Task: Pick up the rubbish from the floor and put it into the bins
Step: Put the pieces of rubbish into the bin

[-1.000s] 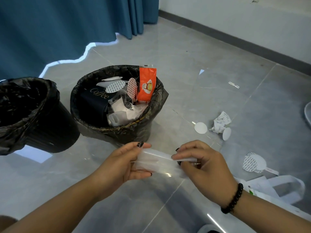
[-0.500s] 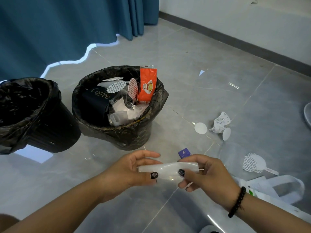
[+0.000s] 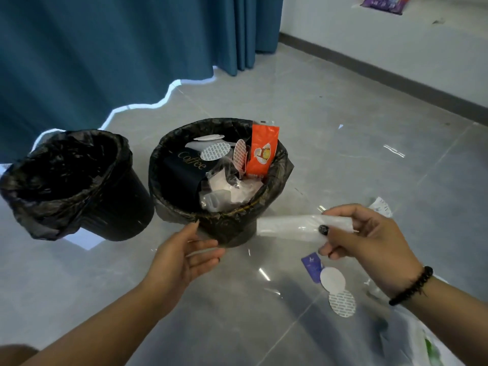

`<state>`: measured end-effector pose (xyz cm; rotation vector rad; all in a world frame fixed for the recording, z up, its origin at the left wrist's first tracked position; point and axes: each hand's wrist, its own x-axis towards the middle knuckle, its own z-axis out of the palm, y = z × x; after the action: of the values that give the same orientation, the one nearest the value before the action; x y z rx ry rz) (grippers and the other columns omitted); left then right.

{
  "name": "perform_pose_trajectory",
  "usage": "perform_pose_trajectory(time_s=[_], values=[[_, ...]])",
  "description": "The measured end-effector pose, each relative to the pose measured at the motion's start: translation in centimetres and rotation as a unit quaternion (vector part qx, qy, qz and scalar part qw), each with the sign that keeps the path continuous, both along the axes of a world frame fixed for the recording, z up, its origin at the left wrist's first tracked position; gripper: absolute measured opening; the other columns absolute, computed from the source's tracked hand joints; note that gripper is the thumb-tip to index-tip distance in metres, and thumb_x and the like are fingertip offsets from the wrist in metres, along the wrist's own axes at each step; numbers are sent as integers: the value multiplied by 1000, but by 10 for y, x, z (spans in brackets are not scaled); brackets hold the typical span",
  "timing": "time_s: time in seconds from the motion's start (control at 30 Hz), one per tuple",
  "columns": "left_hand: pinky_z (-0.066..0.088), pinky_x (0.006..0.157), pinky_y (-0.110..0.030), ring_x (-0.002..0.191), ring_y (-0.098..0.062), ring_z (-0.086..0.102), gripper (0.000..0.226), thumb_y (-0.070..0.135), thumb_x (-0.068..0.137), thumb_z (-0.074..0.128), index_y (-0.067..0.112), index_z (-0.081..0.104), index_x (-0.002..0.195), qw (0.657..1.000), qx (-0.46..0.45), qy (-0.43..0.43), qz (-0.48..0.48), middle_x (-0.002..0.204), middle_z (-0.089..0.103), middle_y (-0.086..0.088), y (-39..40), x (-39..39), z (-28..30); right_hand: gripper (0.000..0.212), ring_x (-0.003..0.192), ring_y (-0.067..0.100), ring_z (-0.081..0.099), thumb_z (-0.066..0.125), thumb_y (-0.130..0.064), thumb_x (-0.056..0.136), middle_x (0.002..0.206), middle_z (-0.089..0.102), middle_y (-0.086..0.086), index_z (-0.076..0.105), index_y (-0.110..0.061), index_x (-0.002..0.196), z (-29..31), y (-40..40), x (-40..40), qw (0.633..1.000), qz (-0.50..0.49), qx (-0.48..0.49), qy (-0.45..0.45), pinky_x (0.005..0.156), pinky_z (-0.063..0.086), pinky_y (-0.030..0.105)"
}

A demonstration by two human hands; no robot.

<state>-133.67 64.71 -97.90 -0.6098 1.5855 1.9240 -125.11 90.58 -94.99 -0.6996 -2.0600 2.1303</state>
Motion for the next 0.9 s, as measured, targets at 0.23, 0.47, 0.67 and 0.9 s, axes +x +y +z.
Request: perform_pose_trajectory(time_s=[0.23, 0.47, 0.67, 0.9], values=[[56, 61, -32, 70, -21, 73, 21, 30, 98, 50, 11, 57, 98, 994, 4, 48, 102, 80, 69, -13, -2, -34, 9, 21, 46, 25, 65, 65, 11, 79, 69, 70, 6, 64, -7, 90, 36, -35, -52, 994, 30, 42, 96, 43, 51, 25], [59, 65, -27, 70, -16, 73, 20, 12, 100, 44, -2, 49, 115, 996, 81, 23, 33, 89, 69, -17, 44, -2, 19, 25, 44, 14, 61, 67, 3, 80, 72, 68, -1, 61, -18, 91, 49, -56, -84, 971, 53, 176, 150, 43, 46, 21], [58, 74, -31, 83, -17, 73, 16, 13, 100, 46, 3, 58, 104, 992, 48, -1, -114, 96, 74, -9, 44, 22, 18, 20, 67, -5, 55, 65, -14, 85, 93, 66, -7, 64, -28, 100, 24, -61, -87, 902, 138, 395, 103, 62, 40, 1], [55, 82, -35, 88, -18, 72, 18, 15, 90, 62, 11, 64, 107, 989, -34, -5, -141, 94, 76, -4, 29, 20, 18, 32, 67, 18, 59, 62, -20, 89, 82, 61, 1, 48, -20, 117, 14, -73, -79, 834, 166, 505, 152, 58, 51, 31]])
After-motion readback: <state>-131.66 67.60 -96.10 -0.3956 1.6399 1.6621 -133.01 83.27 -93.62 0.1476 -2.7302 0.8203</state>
